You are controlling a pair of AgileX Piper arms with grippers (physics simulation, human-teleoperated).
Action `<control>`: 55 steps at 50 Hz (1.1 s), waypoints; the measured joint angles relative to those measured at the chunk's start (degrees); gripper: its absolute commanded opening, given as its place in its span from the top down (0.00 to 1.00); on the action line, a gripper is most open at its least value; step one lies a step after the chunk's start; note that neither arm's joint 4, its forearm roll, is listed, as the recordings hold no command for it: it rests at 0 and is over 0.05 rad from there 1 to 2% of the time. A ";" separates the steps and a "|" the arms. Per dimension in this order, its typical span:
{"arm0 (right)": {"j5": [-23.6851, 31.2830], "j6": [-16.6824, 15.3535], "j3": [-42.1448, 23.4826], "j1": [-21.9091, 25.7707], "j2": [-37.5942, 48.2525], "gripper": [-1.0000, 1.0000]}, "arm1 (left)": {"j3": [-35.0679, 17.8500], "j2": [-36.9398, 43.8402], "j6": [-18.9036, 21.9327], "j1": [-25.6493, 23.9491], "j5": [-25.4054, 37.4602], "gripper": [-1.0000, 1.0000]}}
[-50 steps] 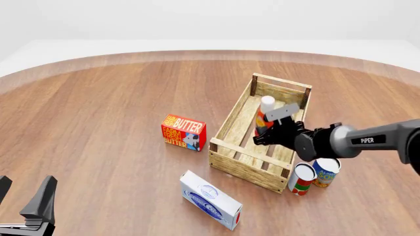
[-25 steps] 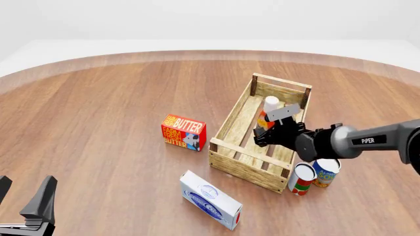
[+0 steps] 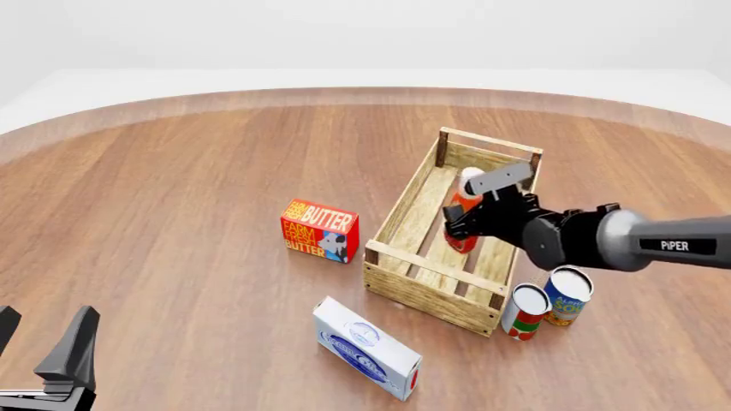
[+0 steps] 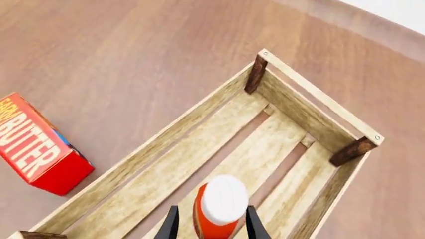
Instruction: Pick up the ketchup, and put it in the wooden tray.
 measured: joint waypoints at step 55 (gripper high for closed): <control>7.09 -2.37 6.46 0.51 -22.35 0.00 | 0.00 0.00 0.00 0.00 0.00 0.00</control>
